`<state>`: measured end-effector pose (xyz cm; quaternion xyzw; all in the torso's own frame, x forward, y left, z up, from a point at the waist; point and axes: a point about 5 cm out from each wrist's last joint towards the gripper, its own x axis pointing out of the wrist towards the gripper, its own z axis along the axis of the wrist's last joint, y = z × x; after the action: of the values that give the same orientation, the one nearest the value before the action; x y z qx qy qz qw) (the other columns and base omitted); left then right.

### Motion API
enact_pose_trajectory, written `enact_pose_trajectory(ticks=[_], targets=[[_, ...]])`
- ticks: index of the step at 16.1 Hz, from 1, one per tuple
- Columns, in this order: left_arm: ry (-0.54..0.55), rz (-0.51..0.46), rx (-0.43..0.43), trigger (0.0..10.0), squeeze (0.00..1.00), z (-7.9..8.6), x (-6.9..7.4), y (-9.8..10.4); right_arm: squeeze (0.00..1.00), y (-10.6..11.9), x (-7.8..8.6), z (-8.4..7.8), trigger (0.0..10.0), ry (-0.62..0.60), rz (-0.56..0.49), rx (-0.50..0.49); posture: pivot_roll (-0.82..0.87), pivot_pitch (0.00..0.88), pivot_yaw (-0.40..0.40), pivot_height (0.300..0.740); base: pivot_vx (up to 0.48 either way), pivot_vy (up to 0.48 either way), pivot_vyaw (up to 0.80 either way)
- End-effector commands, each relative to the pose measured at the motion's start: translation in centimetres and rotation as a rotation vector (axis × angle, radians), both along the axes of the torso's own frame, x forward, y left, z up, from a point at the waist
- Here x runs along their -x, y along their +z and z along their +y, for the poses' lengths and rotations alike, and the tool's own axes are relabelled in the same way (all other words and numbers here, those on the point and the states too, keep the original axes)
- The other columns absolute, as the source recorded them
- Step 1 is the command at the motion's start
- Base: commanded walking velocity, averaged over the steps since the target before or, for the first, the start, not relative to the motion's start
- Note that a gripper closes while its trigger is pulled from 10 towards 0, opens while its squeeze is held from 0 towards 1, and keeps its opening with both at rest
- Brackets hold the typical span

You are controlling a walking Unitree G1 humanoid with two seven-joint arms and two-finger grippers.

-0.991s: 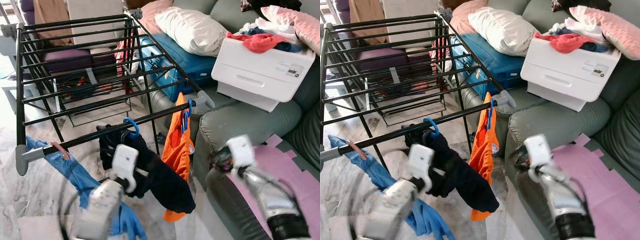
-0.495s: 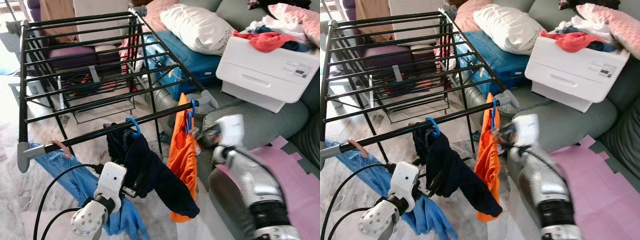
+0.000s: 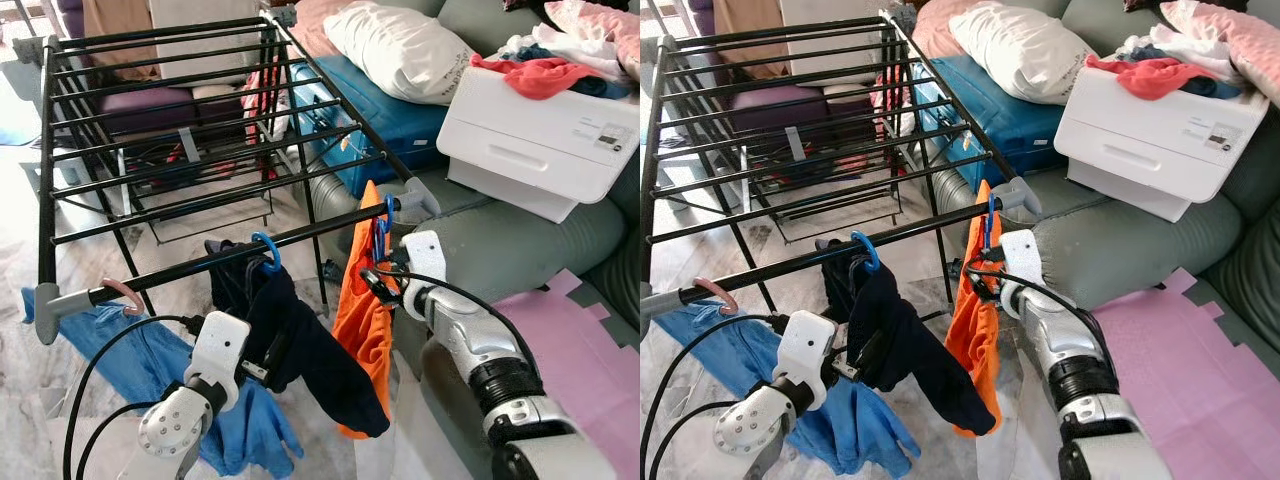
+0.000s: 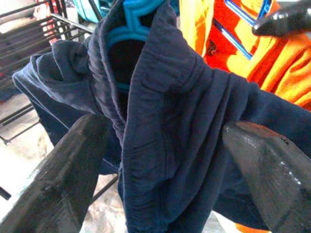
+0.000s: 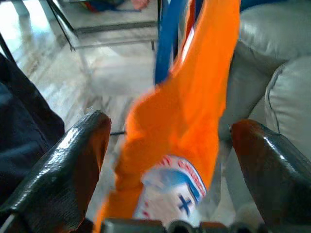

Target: Hang hanger

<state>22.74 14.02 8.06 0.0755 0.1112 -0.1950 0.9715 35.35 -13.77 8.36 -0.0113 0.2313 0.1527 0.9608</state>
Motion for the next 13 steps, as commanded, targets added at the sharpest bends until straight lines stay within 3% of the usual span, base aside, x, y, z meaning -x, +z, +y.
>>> enact_pose_trajectory(ticks=[1,7,13], targets=[[-0.008,0.003,-0.007,10.0,0.0,-0.1,0.0,0.1,0.0,0.1,-0.2,-0.3,10.0,-0.001,0.013,0.006,0.08,0.044,-0.007,0.74,0.0,0.0,0.0],[-0.025,0.007,-0.008,10.0,0.0,-0.4,-0.3,0.2,0.0,-0.5,-0.6,-3.9,10.0,-0.119,-0.022,0.154,0.08,0.046,0.011,0.74,0.0,0.0,0.0],[-0.039,0.016,-0.016,10.0,0.0,-0.6,-0.3,0.0,0.0,0.6,-1.1,-3.5,10.0,-0.017,-0.1,0.098,0.07,0.047,0.018,0.74,0.0,0.0,0.0]])
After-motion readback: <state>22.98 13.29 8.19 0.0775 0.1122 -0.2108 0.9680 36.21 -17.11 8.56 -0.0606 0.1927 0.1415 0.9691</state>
